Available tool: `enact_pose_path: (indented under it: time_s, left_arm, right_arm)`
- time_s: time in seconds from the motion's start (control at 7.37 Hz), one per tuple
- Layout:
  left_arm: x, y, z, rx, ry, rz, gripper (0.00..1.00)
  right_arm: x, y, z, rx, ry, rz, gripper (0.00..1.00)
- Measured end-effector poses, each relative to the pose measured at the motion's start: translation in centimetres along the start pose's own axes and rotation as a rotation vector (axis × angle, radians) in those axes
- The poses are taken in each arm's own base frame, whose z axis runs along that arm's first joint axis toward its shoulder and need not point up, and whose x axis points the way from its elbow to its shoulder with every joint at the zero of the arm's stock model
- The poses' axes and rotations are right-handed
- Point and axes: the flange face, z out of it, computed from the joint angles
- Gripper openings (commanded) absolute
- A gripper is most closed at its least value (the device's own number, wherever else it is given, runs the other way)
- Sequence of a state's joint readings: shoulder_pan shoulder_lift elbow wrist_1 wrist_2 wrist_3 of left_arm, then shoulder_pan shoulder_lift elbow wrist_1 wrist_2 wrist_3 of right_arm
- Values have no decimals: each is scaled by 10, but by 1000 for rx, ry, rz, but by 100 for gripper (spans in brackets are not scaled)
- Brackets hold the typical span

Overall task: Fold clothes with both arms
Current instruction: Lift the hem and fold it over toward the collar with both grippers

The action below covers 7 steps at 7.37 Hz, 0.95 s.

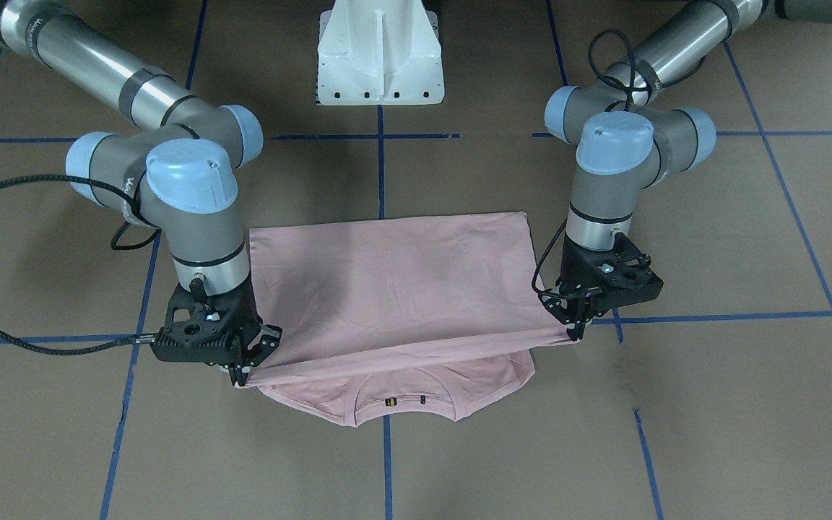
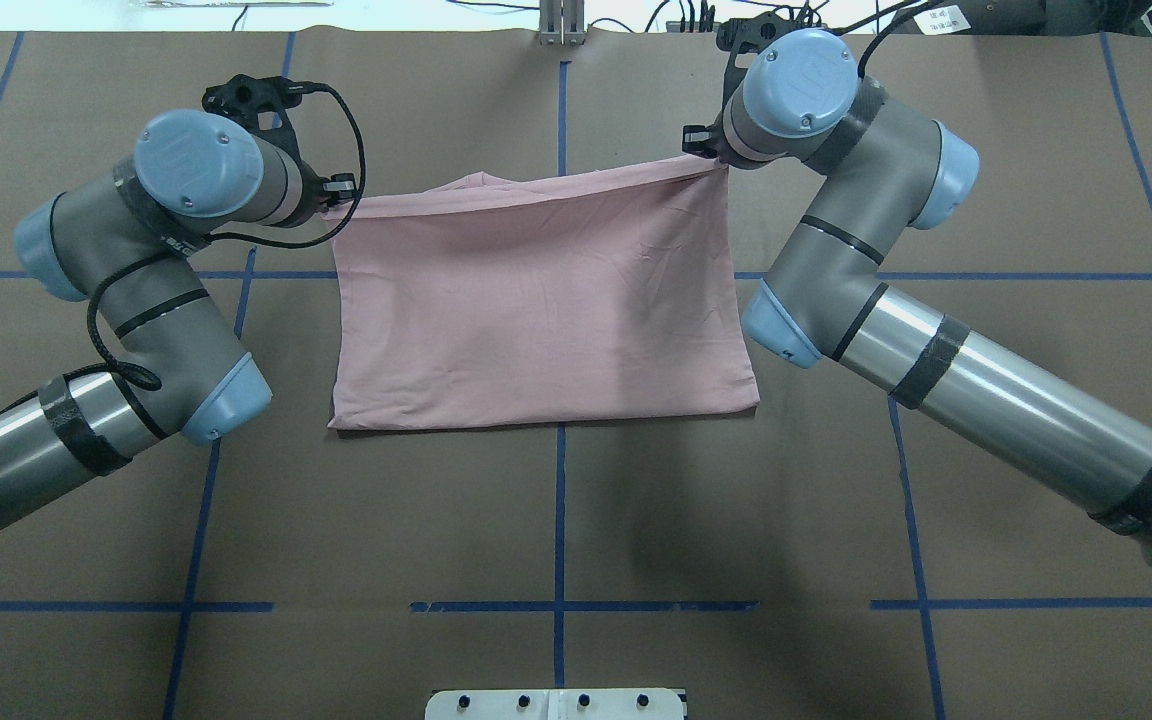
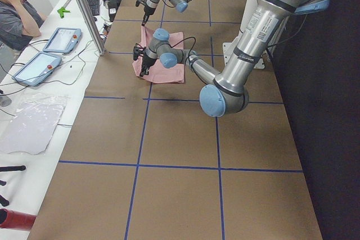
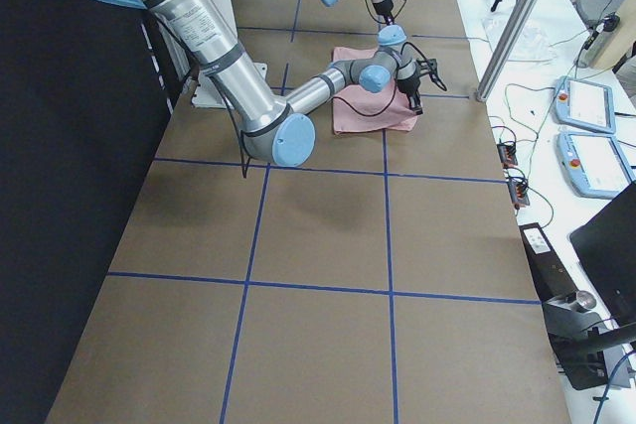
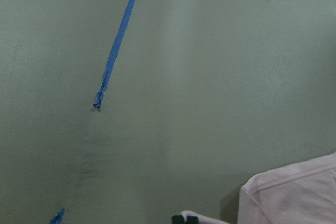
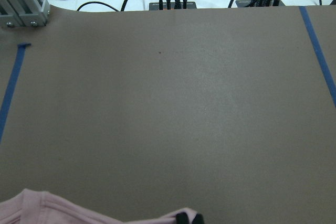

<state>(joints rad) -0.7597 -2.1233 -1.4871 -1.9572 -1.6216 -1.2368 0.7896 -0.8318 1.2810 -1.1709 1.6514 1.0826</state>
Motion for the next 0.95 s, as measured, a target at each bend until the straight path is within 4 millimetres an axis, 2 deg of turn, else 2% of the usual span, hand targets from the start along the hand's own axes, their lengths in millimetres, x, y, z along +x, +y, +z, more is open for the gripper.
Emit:
enact_pose_path:
  time_s: [0.27,0.54,0.68,0.81,0.95]
  left_arm:
    - [6,-3,12,-3,-16,-1,0]
    - [14,-5,16,-4,-19,-3,0]
    - [18,-5,15,-4,-15,-6,12]
    - [21,-6,14,-4,-11,-5,99]
    - [23,-6,12,-4,-6,-1,100]
  right_arm:
    - [5,-3,10,6,-5,3,0]
    - [-2,-4,7,12,-20,0,0]
    - [-7,-2,4,14,-32,-2,43]
    - [-9,1,3,15,-41,-4,99]
    - [-9,4,4,11,-47,-5,100]
